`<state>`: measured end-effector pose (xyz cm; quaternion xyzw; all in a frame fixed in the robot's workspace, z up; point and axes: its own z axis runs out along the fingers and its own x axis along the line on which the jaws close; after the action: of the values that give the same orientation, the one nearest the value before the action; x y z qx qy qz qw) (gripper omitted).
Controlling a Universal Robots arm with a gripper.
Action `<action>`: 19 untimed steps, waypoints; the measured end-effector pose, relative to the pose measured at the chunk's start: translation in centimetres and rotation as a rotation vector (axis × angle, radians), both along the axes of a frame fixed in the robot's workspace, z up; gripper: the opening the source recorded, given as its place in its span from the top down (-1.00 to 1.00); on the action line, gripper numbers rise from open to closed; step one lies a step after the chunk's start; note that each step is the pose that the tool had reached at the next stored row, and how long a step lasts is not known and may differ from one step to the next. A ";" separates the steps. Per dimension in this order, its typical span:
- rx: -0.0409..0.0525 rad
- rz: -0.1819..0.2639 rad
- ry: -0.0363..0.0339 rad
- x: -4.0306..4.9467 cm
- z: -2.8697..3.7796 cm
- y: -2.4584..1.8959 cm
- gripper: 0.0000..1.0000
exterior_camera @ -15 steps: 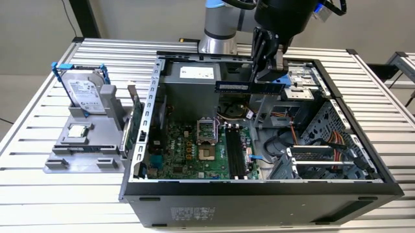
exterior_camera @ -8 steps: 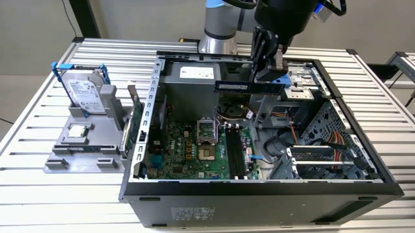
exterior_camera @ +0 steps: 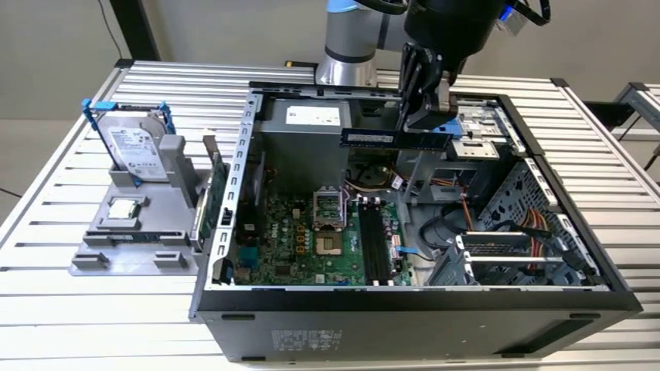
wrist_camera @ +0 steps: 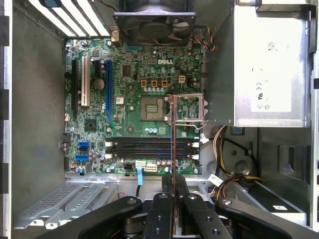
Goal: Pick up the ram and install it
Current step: 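Insert the ram into the slot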
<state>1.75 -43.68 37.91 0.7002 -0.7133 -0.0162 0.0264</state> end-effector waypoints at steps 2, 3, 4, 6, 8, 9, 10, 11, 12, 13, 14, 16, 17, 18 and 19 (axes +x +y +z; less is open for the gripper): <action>0.0001 0.000 0.0000 0.00 0.00 0.00 1.00; 0.0000 0.000 0.0000 0.00 0.00 0.00 1.00; 0.0000 -0.002 -0.0001 0.00 0.00 0.00 1.00; 0.0002 -0.014 -0.0001 0.00 -0.01 0.00 1.00; 0.0001 -0.028 0.0000 -0.01 -0.01 0.00 1.00; 0.0000 -0.036 0.0000 -0.01 -0.01 0.00 1.00; 0.0001 -0.044 0.0000 -0.01 -0.02 0.00 1.00; 0.0001 -0.053 0.0001 0.00 -0.02 0.00 1.00; 0.0000 -0.064 0.0001 -0.01 -0.02 0.00 1.00; 0.0000 -0.074 0.0001 -0.01 -0.02 0.00 1.00; 0.0000 -0.085 0.0002 -0.01 -0.02 0.00 1.00; 0.0000 -0.106 0.0002 0.00 -0.02 -0.01 1.00; 0.0000 -0.116 0.0003 0.00 -0.02 -0.01 1.00; -0.0001 -0.126 0.0003 0.00 -0.02 -0.01 1.00; 0.0000 -0.136 0.0004 0.00 -0.03 -0.01 1.00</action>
<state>1.75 -43.69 37.89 0.6501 -0.7592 -0.0181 0.0254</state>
